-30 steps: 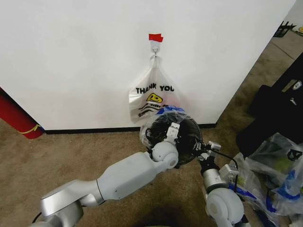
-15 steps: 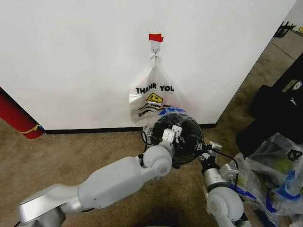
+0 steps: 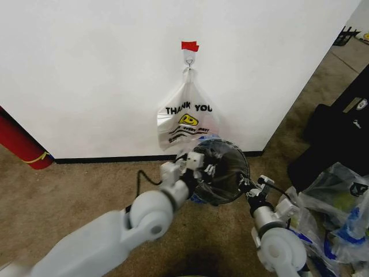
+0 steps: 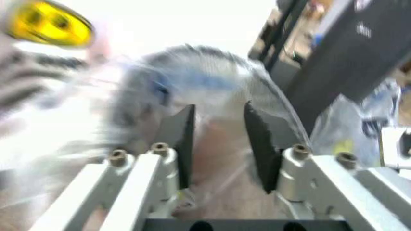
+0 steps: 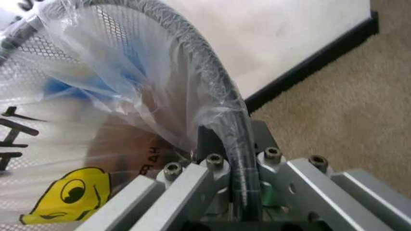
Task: Pick up the garbage bag from the wall and place it over the trash bin.
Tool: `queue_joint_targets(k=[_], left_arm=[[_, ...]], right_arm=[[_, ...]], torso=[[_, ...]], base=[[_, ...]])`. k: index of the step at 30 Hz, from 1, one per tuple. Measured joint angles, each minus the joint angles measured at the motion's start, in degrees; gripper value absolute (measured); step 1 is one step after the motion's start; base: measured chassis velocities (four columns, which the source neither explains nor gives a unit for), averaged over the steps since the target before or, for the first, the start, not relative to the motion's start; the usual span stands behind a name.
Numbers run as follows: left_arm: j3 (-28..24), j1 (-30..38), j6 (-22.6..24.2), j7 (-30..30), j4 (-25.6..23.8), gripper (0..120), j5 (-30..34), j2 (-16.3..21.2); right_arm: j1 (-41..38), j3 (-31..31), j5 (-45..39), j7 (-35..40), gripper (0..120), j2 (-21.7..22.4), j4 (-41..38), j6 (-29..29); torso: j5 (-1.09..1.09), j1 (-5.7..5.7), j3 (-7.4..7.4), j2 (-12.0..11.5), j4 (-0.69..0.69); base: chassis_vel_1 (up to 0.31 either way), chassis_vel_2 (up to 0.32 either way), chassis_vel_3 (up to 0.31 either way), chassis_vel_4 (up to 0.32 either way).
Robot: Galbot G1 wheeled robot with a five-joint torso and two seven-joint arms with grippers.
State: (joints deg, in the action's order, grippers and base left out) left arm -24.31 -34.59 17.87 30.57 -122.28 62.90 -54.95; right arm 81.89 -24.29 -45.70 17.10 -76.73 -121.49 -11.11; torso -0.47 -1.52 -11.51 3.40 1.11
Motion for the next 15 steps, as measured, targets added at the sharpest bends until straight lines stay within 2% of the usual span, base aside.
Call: queue_joint_targets(k=[2, 3, 5, 7, 9, 10, 12, 15], left_arm=[[1.2, -1.9, -1.0, -0.6, -1.4, 43, -1.7, 1.3], [2.7, -4.7, -2.3, -1.2, -3.5, 47, -4.2, 3.2], [8.0, -11.3, -6.9, -2.4, -6.1, 55, -9.8, 4.7], [15.8, -20.5, -12.6, -4.1, -6.3, 63, -15.2, 2.5], [20.1, -26.3, -14.5, -5.3, -6.1, 72, -16.7, 0.8], [20.1, -26.3, -14.5, -5.3, -6.1, 72, -16.7, 0.8], [21.5, -27.5, -14.1, -6.0, -5.6, 80, -17.6, 0.8], [20.6, -25.7, -12.4, -6.2, -4.7, 93, -17.4, 1.0]], right_arm=[[0.0, -0.4, -2.2, 0.9, 0, 0.5, -0.4, -0.9], [0.0, -1.0, -4.3, 1.9, 0, 1.0, -0.8, -1.7], [-0.2, -1.8, -7.4, 3.8, 0, 1.7, -1.4, -2.9], [0.0, -2.3, -8.4, 4.9, 0, 2.1, -1.4, -3.7], [0.3, -2.5, -8.0, 4.7, 0, 2.4, -1.4, -3.8], [0.3, -2.5, -8.0, 4.7, 0, 2.4, -1.4, -3.8], [0.5, -2.3, -6.7, 4.2, 0, 2.7, -1.4, -3.7], [0.6, -2.1, -5.6, 3.6, 0, 2.7, -1.9, -3.6]], torso=[[-0.01, 0.00, 0.00, 0.0, -0.01], [-0.01, 0.00, 0.00, 0.0, -0.01], [0.01, 0.00, 0.00, 0.0, 0.00], [-0.01, 0.00, 0.00, 0.0, 0.00], [-0.01, 0.00, 0.00, 0.0, -0.02], [-0.01, 0.00, 0.00, 0.0, -0.02], [0.00, 0.00, 0.00, 0.0, 0.00], [0.01, 0.00, 0.00, 0.0, 0.00]], base=[[0.000, 0.000, 0.000, 0.000], [0.000, 0.000, 0.000, 0.000], [0.000, 0.000, 0.000, 0.000], [0.000, 0.000, 0.000, 0.000], [0.000, 0.000, 0.000, 0.000], [0.000, 0.000, 0.000, 0.000], [0.000, 0.000, 0.000, 0.000], [0.000, 0.000, 0.000, 0.000]])
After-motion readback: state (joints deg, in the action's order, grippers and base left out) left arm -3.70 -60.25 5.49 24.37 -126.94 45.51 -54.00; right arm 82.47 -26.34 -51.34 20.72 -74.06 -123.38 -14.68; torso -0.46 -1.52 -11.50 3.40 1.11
